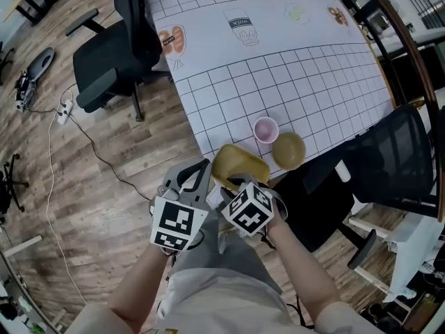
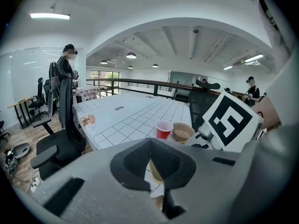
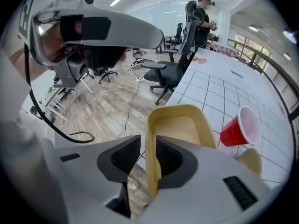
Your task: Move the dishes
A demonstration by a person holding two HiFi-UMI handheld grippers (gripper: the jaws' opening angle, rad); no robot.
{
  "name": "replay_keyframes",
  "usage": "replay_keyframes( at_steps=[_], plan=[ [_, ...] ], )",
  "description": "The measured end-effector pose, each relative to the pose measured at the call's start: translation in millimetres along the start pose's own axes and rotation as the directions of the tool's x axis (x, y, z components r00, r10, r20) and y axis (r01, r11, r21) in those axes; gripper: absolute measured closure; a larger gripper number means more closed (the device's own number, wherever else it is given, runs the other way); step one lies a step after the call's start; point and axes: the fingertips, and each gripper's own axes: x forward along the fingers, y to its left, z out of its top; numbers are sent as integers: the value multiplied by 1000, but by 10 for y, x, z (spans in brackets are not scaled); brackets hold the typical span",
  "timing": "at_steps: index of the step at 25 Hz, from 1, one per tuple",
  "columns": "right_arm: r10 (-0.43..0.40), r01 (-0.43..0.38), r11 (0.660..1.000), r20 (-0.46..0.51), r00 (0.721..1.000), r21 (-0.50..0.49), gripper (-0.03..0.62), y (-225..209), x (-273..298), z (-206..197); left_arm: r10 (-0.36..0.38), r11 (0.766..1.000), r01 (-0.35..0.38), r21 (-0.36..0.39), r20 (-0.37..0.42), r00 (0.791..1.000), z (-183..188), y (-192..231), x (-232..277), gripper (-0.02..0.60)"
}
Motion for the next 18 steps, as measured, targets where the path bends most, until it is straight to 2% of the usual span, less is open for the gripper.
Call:
replay_keyframes(
  at_steps=[5,10,14,18],
  plan=[
    [-62,62,998,44,997,-4,497,-123,-343,57,-24,999,22,38,28,999,280,-120,-33,568],
    [-144,133,988,162,976,80,500,-240,-934,153,-56,990,46,131,77,995,751,-343,-153,568],
    [-265,224,959,272,925,173,520,-414,-1550,236,-118,983,96,156,135,984,1118,-537,-186,568],
    [-405,328,909,356,842,257,533,-511,-2316,257,-185,966,145,216,177,967,1535,-788,-254,568]
  ],
)
